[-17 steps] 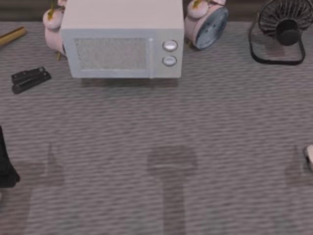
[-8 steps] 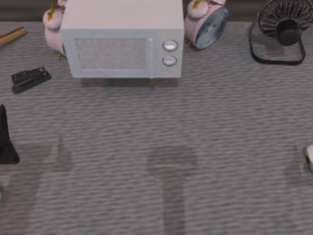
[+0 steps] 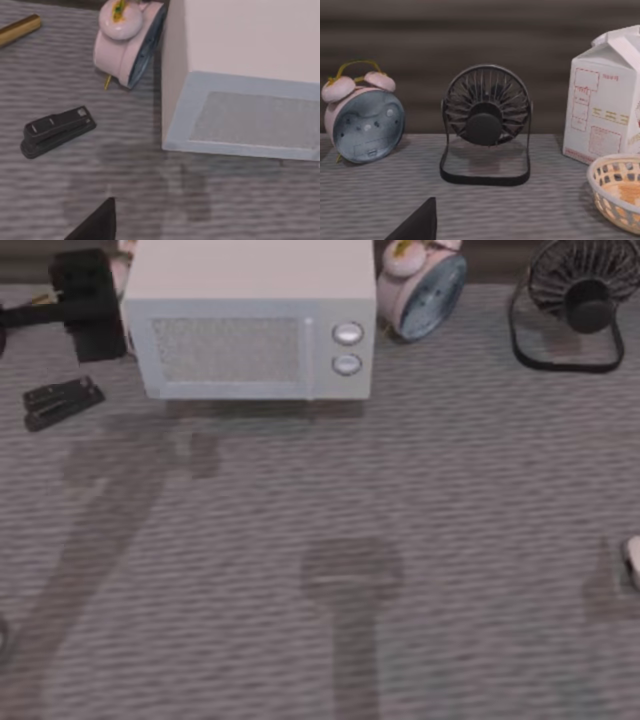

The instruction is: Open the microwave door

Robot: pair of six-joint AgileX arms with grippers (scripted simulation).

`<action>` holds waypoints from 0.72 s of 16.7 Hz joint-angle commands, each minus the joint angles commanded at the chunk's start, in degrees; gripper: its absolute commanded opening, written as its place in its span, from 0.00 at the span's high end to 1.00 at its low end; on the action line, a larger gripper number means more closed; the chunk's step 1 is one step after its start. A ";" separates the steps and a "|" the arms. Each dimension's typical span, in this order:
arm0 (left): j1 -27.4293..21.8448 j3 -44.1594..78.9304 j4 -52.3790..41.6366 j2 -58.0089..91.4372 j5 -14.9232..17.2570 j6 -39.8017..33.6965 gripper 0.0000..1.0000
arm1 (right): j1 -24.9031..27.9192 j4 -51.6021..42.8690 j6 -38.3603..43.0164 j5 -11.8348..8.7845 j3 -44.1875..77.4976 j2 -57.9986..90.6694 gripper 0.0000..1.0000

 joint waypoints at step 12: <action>-16.15 58.46 -30.06 56.79 -7.80 -14.56 0.00 | 0.00 0.00 0.00 0.00 0.00 0.00 0.00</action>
